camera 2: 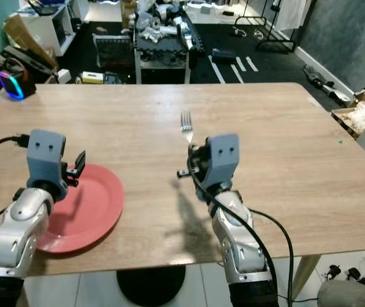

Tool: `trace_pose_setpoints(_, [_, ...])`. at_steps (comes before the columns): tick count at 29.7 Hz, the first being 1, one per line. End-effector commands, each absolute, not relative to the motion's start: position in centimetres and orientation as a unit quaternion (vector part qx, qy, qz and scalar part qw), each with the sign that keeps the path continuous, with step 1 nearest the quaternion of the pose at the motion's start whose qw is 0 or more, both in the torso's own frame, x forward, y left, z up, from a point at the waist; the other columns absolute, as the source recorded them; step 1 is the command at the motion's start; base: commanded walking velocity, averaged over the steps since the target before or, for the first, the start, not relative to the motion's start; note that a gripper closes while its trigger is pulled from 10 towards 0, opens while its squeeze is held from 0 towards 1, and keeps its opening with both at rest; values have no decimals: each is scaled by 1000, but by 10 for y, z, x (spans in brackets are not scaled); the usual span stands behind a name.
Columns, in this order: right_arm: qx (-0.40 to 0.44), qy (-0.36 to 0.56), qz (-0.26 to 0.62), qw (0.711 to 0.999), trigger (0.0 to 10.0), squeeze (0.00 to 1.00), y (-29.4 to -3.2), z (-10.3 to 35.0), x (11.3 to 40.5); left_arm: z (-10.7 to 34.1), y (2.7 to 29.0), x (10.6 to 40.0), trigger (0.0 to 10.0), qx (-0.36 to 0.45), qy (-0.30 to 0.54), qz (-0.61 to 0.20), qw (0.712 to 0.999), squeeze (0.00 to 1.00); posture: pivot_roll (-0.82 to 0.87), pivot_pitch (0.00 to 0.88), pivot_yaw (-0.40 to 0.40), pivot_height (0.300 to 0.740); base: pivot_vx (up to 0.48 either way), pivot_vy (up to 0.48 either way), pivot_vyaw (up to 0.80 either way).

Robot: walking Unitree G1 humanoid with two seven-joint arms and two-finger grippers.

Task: Setting the table

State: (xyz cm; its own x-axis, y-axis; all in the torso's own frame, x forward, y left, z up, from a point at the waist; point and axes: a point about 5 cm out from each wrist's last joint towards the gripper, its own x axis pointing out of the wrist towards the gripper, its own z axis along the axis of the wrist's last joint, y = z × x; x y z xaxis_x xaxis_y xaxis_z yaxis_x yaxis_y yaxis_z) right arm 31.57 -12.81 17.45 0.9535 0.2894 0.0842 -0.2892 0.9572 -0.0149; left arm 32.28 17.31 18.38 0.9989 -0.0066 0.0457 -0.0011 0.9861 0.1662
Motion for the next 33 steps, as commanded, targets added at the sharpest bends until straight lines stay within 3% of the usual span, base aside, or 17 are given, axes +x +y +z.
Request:
trace_pose_setpoints(1, [-9,2,141,990,10000,0,-127,157,314,175,175,318,10000,89,0,3,996,0,4,0,71,740,0,0,0])
trace_pose_setpoints(7, [-38,59,93,993,10000,0,-140,138,319,171,176,313,10000,93,9,0,996,0,10,0,70,740,0,0,0])
trace_pose_setpoints(13, [-18,93,29,995,10000,0,-156,124,325,171,175,313,10000,91,11,1,996,0,14,0,71,740,0,0,0])
trace_pose_setpoints(19, [9,73,2,997,10000,0,-162,122,332,173,173,313,10000,90,11,-2,996,0,21,0,77,740,0,0,0])
trace_pose_setpoints(33, [-31,48,57,997,10000,0,-149,115,344,176,172,311,10000,90,11,-1,996,0,43,0,78,740,0,0,0])
